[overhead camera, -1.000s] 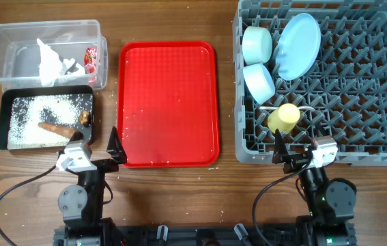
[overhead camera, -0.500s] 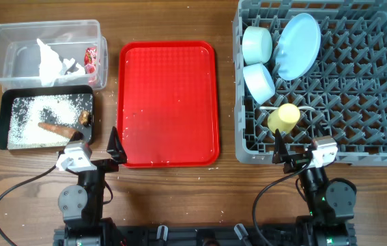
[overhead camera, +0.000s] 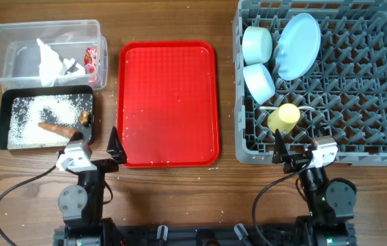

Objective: Sort waste into correct bins and load items into the dishwasher rack

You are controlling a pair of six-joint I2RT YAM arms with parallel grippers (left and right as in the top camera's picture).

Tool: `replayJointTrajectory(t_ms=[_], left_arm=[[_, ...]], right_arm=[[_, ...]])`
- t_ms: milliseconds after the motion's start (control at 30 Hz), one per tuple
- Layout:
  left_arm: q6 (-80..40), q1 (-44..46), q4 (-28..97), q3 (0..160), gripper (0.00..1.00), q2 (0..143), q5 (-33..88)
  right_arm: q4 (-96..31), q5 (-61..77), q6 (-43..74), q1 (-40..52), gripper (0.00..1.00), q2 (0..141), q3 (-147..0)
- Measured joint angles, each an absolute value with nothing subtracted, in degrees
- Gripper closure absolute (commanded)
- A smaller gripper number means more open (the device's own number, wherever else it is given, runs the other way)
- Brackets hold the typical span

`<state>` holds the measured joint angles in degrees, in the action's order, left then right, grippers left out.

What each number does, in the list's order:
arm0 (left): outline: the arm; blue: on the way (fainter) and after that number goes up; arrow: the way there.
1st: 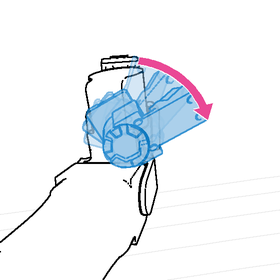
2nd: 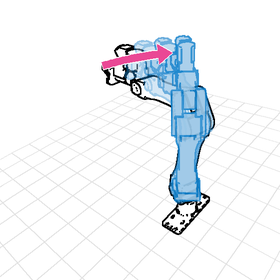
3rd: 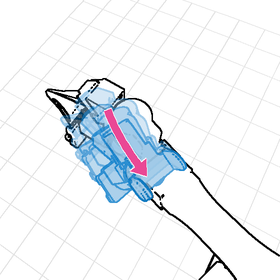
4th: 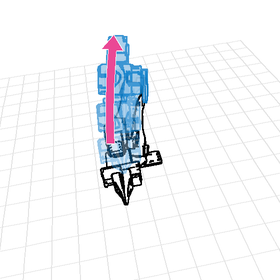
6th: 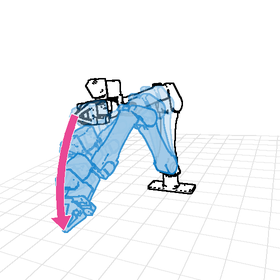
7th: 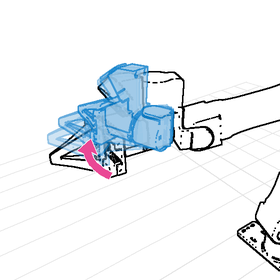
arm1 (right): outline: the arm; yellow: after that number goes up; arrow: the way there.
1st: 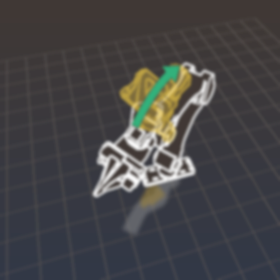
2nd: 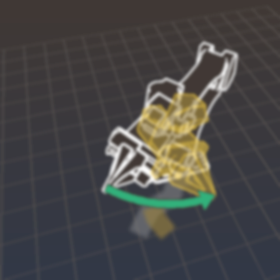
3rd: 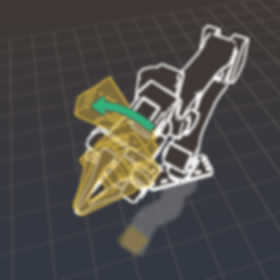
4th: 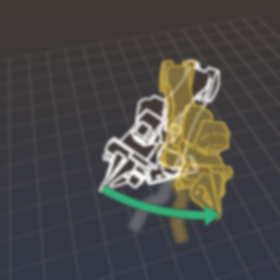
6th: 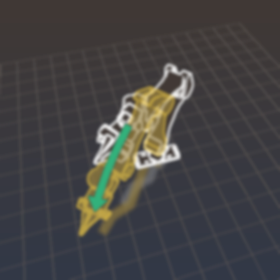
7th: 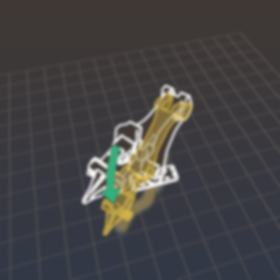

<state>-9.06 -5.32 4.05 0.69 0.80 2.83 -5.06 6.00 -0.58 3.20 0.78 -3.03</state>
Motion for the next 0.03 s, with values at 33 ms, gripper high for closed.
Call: replayJointTrajectory(t_ms=[33], left_arm=[[-9.06, -5.32, 4.05, 0.69, 0.0, 0.8, 2.83]], right_arm=[[-5.06, 6.0, -0.58, 3.2, 0.0, 0.78, -3.03]])
